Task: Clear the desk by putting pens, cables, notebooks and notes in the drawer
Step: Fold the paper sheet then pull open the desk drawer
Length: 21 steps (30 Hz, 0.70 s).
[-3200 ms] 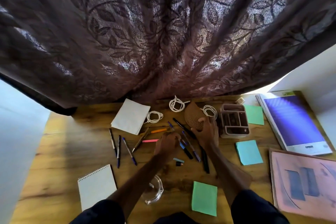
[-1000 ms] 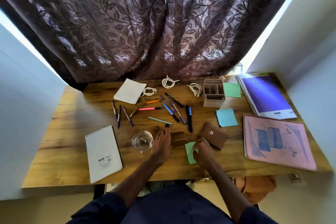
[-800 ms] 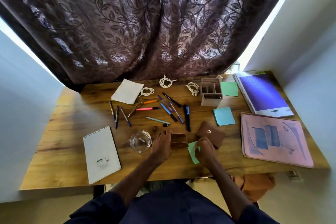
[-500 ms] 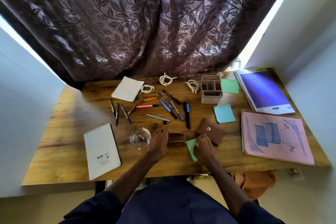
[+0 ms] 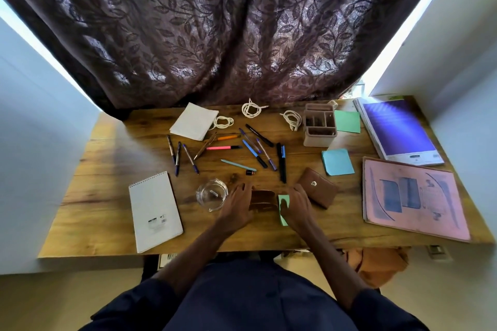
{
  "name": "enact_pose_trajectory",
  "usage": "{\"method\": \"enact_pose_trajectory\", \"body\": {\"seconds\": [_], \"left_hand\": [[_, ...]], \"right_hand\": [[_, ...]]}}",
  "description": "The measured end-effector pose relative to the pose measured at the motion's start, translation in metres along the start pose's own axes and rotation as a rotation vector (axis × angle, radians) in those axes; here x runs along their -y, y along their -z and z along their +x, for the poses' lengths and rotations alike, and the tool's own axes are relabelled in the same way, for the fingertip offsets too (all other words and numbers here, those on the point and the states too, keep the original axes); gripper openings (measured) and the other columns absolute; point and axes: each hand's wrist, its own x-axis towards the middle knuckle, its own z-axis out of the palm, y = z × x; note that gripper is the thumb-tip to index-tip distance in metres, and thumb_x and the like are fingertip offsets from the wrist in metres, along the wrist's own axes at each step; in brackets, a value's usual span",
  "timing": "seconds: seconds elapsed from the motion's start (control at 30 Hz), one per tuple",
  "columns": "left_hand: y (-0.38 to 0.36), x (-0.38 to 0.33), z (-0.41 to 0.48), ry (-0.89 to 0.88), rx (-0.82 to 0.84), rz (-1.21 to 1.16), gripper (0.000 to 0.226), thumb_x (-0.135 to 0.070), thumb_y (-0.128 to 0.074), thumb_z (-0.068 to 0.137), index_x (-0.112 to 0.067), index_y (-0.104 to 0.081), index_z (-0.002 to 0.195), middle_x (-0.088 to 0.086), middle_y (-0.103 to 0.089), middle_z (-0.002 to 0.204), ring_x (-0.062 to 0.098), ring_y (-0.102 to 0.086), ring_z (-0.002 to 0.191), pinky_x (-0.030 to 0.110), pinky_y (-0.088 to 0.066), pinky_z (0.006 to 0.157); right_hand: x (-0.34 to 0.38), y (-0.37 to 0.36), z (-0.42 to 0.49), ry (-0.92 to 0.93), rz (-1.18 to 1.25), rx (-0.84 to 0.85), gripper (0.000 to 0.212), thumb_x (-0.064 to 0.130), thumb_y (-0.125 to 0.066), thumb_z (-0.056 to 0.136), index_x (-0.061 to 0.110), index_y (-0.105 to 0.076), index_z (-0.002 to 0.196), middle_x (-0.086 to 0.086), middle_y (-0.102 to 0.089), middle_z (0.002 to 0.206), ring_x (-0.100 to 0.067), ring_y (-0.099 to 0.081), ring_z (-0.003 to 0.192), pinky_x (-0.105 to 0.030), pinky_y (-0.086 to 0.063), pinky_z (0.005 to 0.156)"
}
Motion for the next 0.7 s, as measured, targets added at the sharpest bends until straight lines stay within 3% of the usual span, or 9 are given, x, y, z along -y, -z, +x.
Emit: {"method": "enact_pose_trajectory", "body": {"seconds": [0.1, 0.2, 0.33, 0.43, 0.57, 0.63, 0.7], "left_hand": [[0.008, 0.005, 0.0, -0.026, -0.014, -0.067, 0.078, -0.04, -0.079, 0.079, -0.019, -0.036, 0.141, 0.005, -0.049, 0.138, 0.025, -0.05, 0.125, 0.037, -0.046, 0.096], [0.026, 0.01, -0.005, -0.066, -0.048, -0.154, 0.082, -0.051, -0.074, 0.083, -0.019, -0.033, 0.146, 0.006, -0.046, 0.145, 0.025, -0.049, 0.128, 0.039, -0.045, 0.095], [0.049, 0.028, -0.015, -0.089, -0.055, -0.24, 0.079, -0.052, -0.073, 0.084, -0.023, -0.033, 0.146, 0.004, -0.045, 0.147, 0.022, -0.048, 0.13, 0.04, -0.044, 0.101], [0.062, 0.051, -0.022, -0.134, -0.095, -0.217, 0.07, -0.042, -0.071, 0.089, -0.017, -0.037, 0.146, 0.008, -0.05, 0.145, 0.023, -0.048, 0.131, 0.036, -0.04, 0.106], [0.079, 0.087, -0.026, -0.192, -0.161, -0.14, 0.054, -0.016, -0.074, 0.089, -0.005, -0.05, 0.137, 0.017, -0.058, 0.134, 0.032, -0.057, 0.121, 0.037, -0.049, 0.091], [0.083, 0.109, -0.023, -0.175, -0.158, -0.125, 0.055, -0.015, -0.076, 0.085, -0.008, -0.051, 0.133, 0.014, -0.058, 0.131, 0.031, -0.059, 0.117, 0.037, -0.054, 0.088], [0.087, 0.129, -0.017, -0.16, -0.176, -0.134, 0.047, -0.018, -0.073, 0.086, -0.012, -0.052, 0.128, 0.007, -0.058, 0.126, 0.028, -0.062, 0.108, 0.036, -0.056, 0.075]], "right_hand": [[0.02, 0.0, 0.006, 0.027, 0.049, -0.057, 0.032, 0.008, -0.072, 0.085, 0.011, -0.066, 0.116, -0.007, -0.061, 0.124, -0.021, -0.056, 0.115, -0.023, -0.042, 0.089], [0.044, -0.006, 0.017, 0.081, 0.039, -0.1, 0.029, 0.005, -0.067, 0.086, 0.013, -0.067, 0.113, -0.003, -0.063, 0.119, -0.017, -0.058, 0.115, -0.021, -0.042, 0.092], [0.085, -0.02, 0.033, 0.116, 0.056, -0.15, 0.03, 0.003, -0.069, 0.084, 0.011, -0.069, 0.112, -0.002, -0.064, 0.116, -0.015, -0.058, 0.113, -0.024, -0.046, 0.099], [0.114, -0.028, 0.038, 0.146, 0.059, -0.174, 0.022, 0.01, -0.07, 0.086, 0.011, -0.07, 0.108, 0.001, -0.064, 0.11, -0.01, -0.057, 0.103, -0.019, -0.043, 0.093], [0.142, -0.043, 0.045, 0.158, 0.056, -0.162, 0.013, 0.01, -0.065, 0.091, 0.014, -0.07, 0.101, 0.001, -0.061, 0.106, -0.009, -0.053, 0.098, -0.02, -0.044, 0.088], [0.151, -0.051, 0.05, 0.147, 0.042, -0.157, 0.013, 0.009, -0.063, 0.091, 0.017, -0.07, 0.098, 0.001, -0.062, 0.105, -0.009, -0.054, 0.097, -0.013, -0.039, 0.086], [0.156, -0.058, 0.058, 0.129, 0.029, -0.145, 0.014, 0.009, -0.064, 0.089, 0.019, -0.071, 0.097, 0.003, -0.063, 0.105, -0.007, -0.055, 0.098, -0.01, -0.034, 0.084]]}}
